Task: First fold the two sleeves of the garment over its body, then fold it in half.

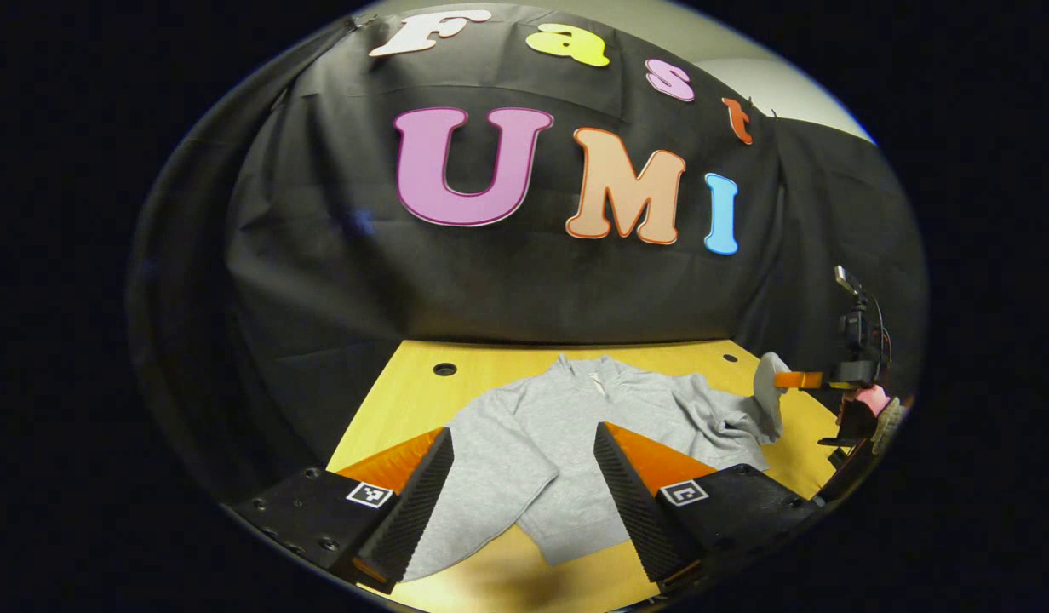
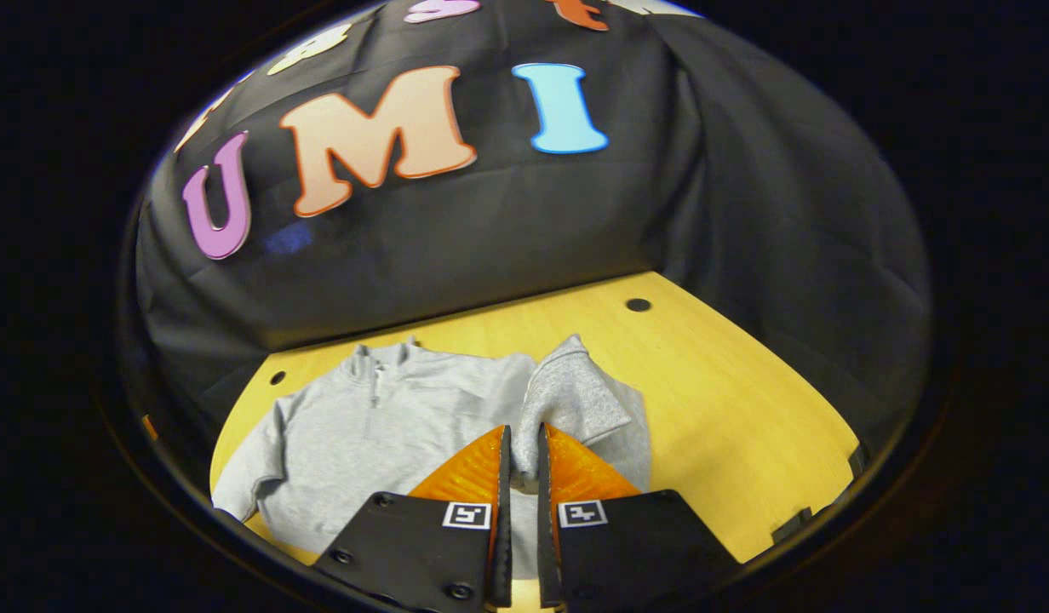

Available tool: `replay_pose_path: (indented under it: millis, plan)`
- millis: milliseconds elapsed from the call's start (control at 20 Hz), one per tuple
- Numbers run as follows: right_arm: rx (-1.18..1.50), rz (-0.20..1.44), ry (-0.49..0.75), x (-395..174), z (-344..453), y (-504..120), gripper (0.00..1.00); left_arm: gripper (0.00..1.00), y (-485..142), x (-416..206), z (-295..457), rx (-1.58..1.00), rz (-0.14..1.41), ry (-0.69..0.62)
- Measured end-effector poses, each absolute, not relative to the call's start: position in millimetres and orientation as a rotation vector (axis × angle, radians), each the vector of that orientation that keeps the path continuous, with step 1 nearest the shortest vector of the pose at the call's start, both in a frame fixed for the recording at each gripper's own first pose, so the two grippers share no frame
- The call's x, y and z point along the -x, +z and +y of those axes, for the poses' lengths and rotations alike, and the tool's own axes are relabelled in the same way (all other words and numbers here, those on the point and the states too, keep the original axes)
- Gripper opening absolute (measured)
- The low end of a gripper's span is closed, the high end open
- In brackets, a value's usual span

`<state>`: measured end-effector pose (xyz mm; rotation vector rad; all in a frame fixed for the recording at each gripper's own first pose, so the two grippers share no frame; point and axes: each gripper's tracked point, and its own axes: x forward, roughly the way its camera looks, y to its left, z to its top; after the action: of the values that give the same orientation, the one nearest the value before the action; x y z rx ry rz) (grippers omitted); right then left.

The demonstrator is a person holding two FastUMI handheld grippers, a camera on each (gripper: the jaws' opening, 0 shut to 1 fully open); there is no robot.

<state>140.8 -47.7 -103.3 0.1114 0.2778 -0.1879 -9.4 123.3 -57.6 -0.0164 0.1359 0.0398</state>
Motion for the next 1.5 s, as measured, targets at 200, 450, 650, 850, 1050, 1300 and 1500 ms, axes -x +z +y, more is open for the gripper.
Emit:
replay_pose_path:
  millis: [200, 450, 650, 850, 1050, 1300, 1500]
  plan:
    - [-0.085, 0.25, -0.041, -188, 50, -82, 0.14, 0.97, -75, 30, 164, 0.068, 0.157, 0.12]
    - [-0.1, 0.263, 0.156, -228, 173, -82, 0.14, 0.97, -98, 59, 217, 0.127, 0.183, 0.253]
    - [-0.093, 0.289, 0.302, -247, 264, -98, 0.14, 0.97, -125, 85, 249, 0.159, 0.216, 0.361]
    - [-0.067, 0.317, 0.431, -254, 349, -123, 0.14, 0.98, -157, 106, 272, 0.202, 0.249, 0.453]
    - [0.002, 0.36, 0.481, -274, 399, -169, 0.14, 0.98, -189, 125, 288, 0.248, 0.283, 0.533]
    - [0.042, 0.436, 0.505, -295, 438, -201, 0.19, 0.98, -242, 133, 300, 0.27, 0.351, 0.583]
    - [0.052, 0.424, 0.527, -293, 448, -221, 0.64, 0.98, -266, 132, 302, 0.254, 0.397, 0.575]
